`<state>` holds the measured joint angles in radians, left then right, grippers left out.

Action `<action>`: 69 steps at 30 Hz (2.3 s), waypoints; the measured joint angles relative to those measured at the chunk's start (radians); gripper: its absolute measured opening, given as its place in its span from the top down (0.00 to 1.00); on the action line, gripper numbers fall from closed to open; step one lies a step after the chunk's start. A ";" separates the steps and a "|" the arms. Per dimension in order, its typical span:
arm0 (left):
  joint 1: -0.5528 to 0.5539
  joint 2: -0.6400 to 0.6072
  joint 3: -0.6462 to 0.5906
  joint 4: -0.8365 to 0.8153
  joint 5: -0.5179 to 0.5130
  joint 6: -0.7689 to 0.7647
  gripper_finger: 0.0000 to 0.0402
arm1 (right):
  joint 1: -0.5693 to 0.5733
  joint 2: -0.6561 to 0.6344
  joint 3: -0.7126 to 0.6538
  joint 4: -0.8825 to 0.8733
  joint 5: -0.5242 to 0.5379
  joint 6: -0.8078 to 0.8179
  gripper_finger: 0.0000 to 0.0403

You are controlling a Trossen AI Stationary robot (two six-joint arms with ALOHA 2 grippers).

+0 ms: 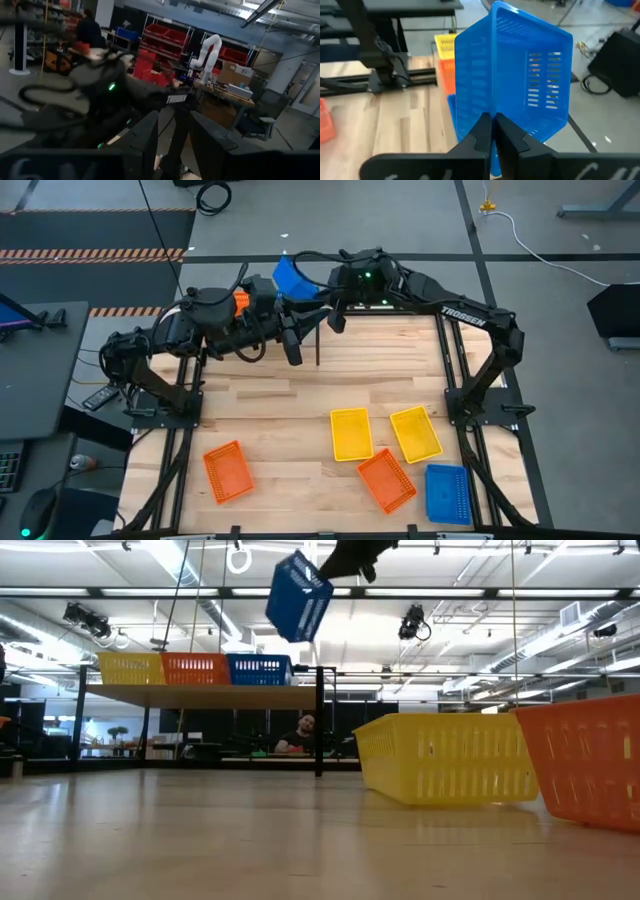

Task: Stack baskets on shelf by color
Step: Stack the top blue bin on top of the blue bin on the shelf

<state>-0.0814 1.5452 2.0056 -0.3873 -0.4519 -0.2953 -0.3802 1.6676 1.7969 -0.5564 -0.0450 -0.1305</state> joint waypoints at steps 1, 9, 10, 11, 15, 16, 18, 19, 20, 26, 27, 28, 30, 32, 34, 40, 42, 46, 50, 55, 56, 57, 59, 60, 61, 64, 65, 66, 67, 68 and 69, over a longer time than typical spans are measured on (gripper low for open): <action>0.000 0.000 0.000 0.009 0.000 0.014 0.71 | -0.002 0.008 0.000 -0.001 -0.004 0.004 0.96; 0.000 0.000 0.000 0.070 0.000 0.027 0.71 | 0.006 0.093 -0.002 0.010 -0.009 0.020 0.96; -0.002 0.000 0.000 0.069 0.000 0.027 0.71 | 0.006 0.101 -0.002 0.008 -0.009 0.028 0.96; -0.006 0.000 0.000 0.070 0.000 0.027 0.71 | 0.005 0.105 -0.002 0.010 -0.009 0.036 0.95; -0.013 0.000 0.000 0.071 0.000 0.028 0.71 | 0.005 0.116 -0.002 0.016 -0.005 0.060 0.92; -0.013 0.000 0.000 0.071 0.001 0.027 0.71 | 0.006 0.116 -0.002 0.017 -0.005 0.059 0.91; -0.015 0.000 0.000 0.067 0.002 0.027 0.71 | 0.006 0.116 -0.002 0.021 -0.005 0.059 0.89; -0.017 0.000 0.000 0.067 0.003 0.027 0.71 | 0.005 0.116 -0.002 0.022 -0.004 0.059 0.89; -0.018 0.000 0.000 0.067 0.003 0.027 0.71 | 0.005 0.116 -0.002 0.021 -0.004 0.059 0.88; -0.022 0.000 0.000 0.067 0.004 0.027 0.71 | 0.006 0.116 -0.002 0.025 -0.008 0.059 0.82; -0.024 0.000 0.000 0.068 0.003 0.027 0.71 | 0.006 0.116 -0.002 0.027 -0.008 0.060 0.81; -0.025 0.000 0.000 0.068 0.004 0.028 0.71 | 0.007 0.116 -0.002 0.029 -0.007 0.060 0.80; -0.026 0.000 0.000 0.066 0.004 0.027 0.71 | 0.009 0.116 -0.002 0.031 -0.008 0.060 0.77; -0.030 0.000 0.000 0.055 0.004 0.028 0.71 | 0.011 0.114 -0.002 0.028 -0.009 0.060 0.75; -0.030 0.000 0.000 0.031 0.004 0.048 0.71 | 0.013 0.111 -0.002 0.024 -0.008 0.063 0.73; -0.004 -0.001 0.000 -0.147 -0.005 0.080 0.71 | 0.009 0.051 -0.002 -0.113 -0.001 0.079 0.71; 0.015 -0.002 0.000 -0.243 -0.028 0.072 0.71 | -0.001 0.022 -0.002 -0.192 0.001 0.079 0.71; 0.064 -0.002 0.000 -0.450 -0.024 0.072 0.70 | -0.031 -0.034 -0.002 -0.357 0.004 0.080 0.70; 0.119 -0.002 0.000 -0.631 0.061 0.077 0.66 | -0.056 -0.086 -0.002 -0.486 0.000 0.086 0.70; 0.148 0.019 0.000 -0.820 0.098 0.143 0.55 | -0.079 -0.146 -0.002 -0.580 0.000 0.087 0.70; 0.151 0.025 0.000 -0.838 0.096 0.152 0.53 | -0.084 -0.158 -0.002 -0.595 0.000 0.088 0.70; 0.156 0.029 -0.001 -0.859 0.093 0.166 0.50 | -0.089 -0.169 -0.002 -0.608 0.000 0.088 0.70; 0.168 0.048 0.000 -0.889 0.077 0.199 0.45 | -0.096 -0.193 -0.002 -0.634 0.000 0.088 0.70; 0.177 0.056 0.000 -0.892 0.071 0.211 0.43 | -0.104 -0.204 -0.002 -0.645 0.000 0.085 0.70; 0.187 0.069 0.000 -0.906 0.066 0.231 0.41 | -0.109 -0.214 -0.002 -0.653 0.002 0.081 0.70; 0.213 0.110 0.000 -0.928 0.037 0.270 0.36 | -0.125 -0.243 -0.002 -0.653 0.014 0.078 0.70; 0.224 0.122 0.000 -0.943 0.021 0.283 0.34 | -0.129 -0.251 -0.002 -0.650 0.017 0.078 0.70; 0.234 0.136 0.000 -0.961 0.009 0.300 0.33 | -0.134 -0.260 -0.002 -0.648 0.019 0.078 0.70; 0.245 0.151 0.000 -0.973 0.000 0.311 0.32 | -0.139 -0.267 -0.002 -0.650 0.019 0.077 0.70; 0.259 0.162 0.000 -0.985 -0.003 0.329 0.31 | -0.144 -0.273 -0.002 -0.651 0.019 0.077 0.70; 0.272 0.175 -0.001 -1.000 -0.003 0.341 0.31 | -0.146 -0.279 -0.002 -0.652 0.019 0.077 0.70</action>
<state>0.1904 1.7200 2.0048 -1.3870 -0.4550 0.0455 -0.5265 1.3884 1.7954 -1.2079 -0.0261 -0.0536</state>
